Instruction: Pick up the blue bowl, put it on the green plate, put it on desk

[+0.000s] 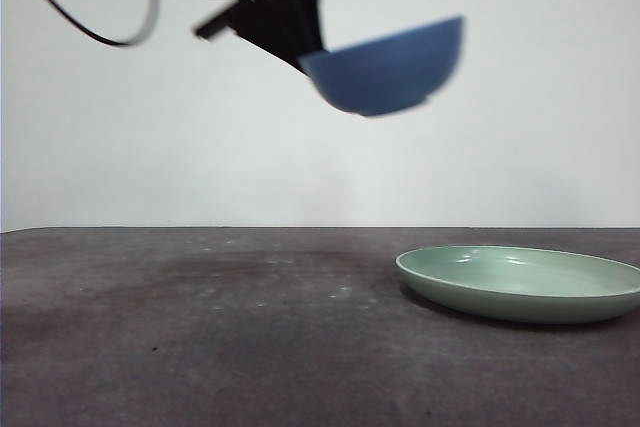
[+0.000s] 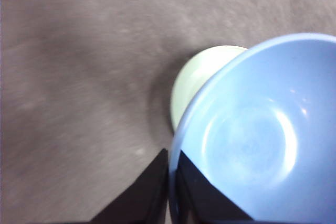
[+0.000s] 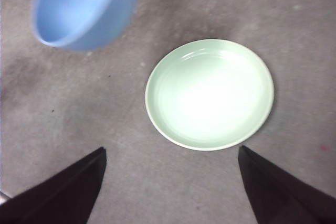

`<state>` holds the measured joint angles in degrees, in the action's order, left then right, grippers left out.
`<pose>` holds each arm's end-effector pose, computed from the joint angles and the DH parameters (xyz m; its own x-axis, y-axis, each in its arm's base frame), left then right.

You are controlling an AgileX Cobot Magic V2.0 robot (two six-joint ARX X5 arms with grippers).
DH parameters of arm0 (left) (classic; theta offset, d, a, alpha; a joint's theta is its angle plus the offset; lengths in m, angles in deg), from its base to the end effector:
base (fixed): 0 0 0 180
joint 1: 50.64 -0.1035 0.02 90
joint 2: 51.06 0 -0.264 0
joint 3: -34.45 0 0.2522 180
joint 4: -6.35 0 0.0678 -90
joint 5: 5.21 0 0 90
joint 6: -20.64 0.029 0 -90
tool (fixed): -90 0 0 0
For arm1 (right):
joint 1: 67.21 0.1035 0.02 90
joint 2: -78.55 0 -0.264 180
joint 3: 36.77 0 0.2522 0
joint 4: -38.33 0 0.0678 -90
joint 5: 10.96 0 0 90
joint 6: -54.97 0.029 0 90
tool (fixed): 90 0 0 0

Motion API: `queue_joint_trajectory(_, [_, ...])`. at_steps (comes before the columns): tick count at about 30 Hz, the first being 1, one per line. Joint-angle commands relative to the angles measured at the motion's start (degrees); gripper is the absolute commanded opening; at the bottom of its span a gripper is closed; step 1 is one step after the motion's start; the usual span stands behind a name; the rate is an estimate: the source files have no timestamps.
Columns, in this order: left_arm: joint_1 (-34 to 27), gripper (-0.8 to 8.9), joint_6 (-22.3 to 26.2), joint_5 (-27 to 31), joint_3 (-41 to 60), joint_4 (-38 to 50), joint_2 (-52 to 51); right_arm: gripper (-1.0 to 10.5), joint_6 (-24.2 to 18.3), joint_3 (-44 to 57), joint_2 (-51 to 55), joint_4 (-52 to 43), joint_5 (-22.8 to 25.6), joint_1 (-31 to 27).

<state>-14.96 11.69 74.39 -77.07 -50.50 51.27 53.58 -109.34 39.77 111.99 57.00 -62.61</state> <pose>0.3139 -0.2318 0.3305 0.4328 -0.5330 -0.7270 0.5708 0.7862 -0.2366 0.0953 0.0186 0.3484 0.6790 0.4311 -0.5942 -0.3768 0.8993 0.2219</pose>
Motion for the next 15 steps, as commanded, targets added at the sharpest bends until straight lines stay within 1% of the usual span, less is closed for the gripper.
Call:
queue_joint_trajectory(1, [2.6, 0.15, -0.8, -0.1, -5.6, 0.4, 5.2, 4.0, 0.7, -2.6, 0.6, 1.6, 2.1, 0.2])
queue_joint_trajectory(10, [7.2, 0.15, -0.8, -0.1, -20.6, -2.3, 22.1, 4.0, 1.0, -5.7, 3.7, 7.1, 5.8, 0.2])
queue_joint_trajectory(15, [7.8, 0.15, -0.7, 1.0, -24.2, -2.0, 28.8, 4.0, 1.0, -5.7, 5.1, 9.2, 6.1, 0.2])
